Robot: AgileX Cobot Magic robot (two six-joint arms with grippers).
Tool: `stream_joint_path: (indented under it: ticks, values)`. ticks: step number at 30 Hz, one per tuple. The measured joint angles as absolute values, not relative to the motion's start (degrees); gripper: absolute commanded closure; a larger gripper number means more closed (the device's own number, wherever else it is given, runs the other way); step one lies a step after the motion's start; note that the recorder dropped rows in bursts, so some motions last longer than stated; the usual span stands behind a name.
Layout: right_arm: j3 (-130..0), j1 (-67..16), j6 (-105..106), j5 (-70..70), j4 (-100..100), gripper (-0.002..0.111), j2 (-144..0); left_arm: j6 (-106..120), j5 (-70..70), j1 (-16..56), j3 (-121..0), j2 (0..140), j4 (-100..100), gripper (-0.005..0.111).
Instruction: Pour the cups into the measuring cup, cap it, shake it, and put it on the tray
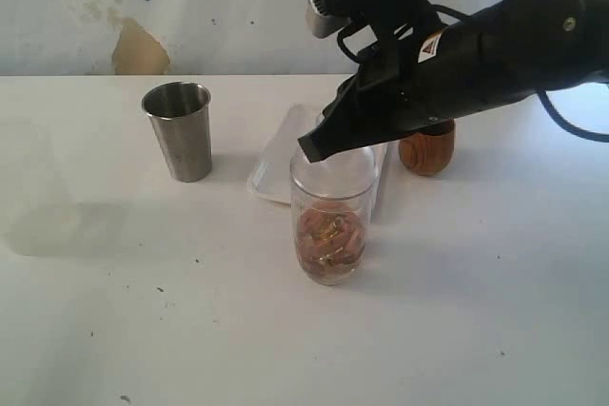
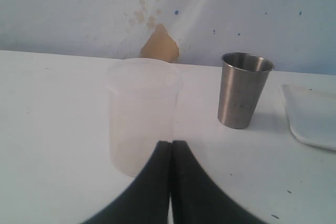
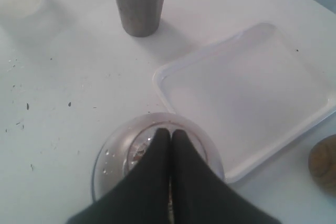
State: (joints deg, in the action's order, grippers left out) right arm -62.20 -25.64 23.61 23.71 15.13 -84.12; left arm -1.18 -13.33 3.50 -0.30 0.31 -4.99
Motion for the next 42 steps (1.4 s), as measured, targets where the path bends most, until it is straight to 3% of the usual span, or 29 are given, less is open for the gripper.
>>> stream_joint_path:
  ticks: [25, 27, 29, 35, 37, 42]
  values:
    - [-62.1, -25.6, 23.6, 23.6, 17.2, 0.107, -83.5, -1.2, -13.3, 3.5, -0.3, 0.3, -5.0, 0.107]
    - [-62.1, -25.6, 24.9, 23.6, 17.2, 0.100, -82.4, -1.2, -13.3, 3.5, -0.3, 0.3, -5.0, 0.107]
    - [-62.1, -25.6, 25.5, 23.6, 17.2, 0.086, -81.4, -1.2, -13.3, 3.5, -0.3, 0.3, -5.0, 0.107]
    - [-62.1, -25.6, 26.2, 22.8, 17.2, 0.026, -76.8, -1.2, -13.3, 3.5, -0.3, 0.3, -5.0, 0.107]
    - [-62.1, -25.6, 26.2, 22.4, 17.2, 0.016, -74.9, -1.2, -13.3, 3.5, -0.3, 0.3, -5.0, 0.107]
    - [-62.1, -25.6, 26.2, 22.3, 17.9, 0.015, -70.9, -1.2, -13.3, 3.5, -0.3, 0.3, -5.0, 0.107]
